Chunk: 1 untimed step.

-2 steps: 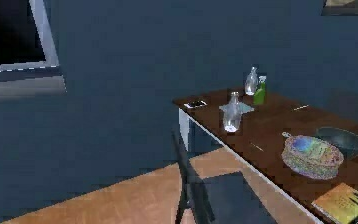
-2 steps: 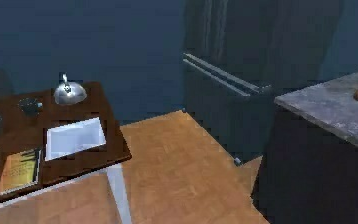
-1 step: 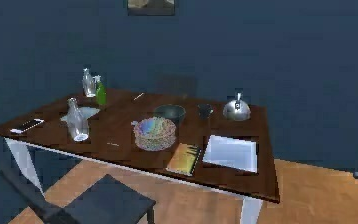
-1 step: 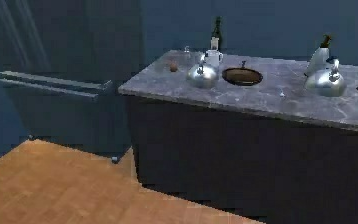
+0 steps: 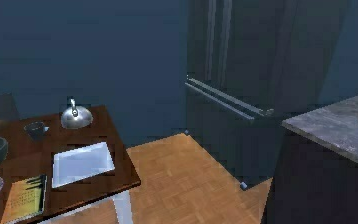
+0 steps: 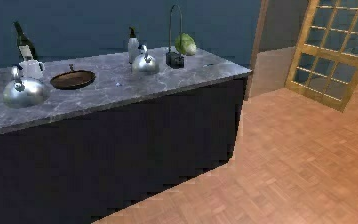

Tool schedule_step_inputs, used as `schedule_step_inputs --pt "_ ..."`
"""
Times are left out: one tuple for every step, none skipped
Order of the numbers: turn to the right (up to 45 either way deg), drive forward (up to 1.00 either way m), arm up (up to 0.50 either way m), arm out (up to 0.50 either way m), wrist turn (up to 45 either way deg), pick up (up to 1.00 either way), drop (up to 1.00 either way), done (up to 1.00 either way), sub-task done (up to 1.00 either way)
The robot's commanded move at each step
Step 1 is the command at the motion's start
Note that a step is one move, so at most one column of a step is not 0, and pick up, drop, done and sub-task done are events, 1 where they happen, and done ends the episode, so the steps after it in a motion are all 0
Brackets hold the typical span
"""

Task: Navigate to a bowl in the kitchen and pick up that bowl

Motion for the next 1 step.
schedule_step_inputs --pt "3.0 0.0 0.0 0.0 0.0 0.0 0.0 0.0 0.0"
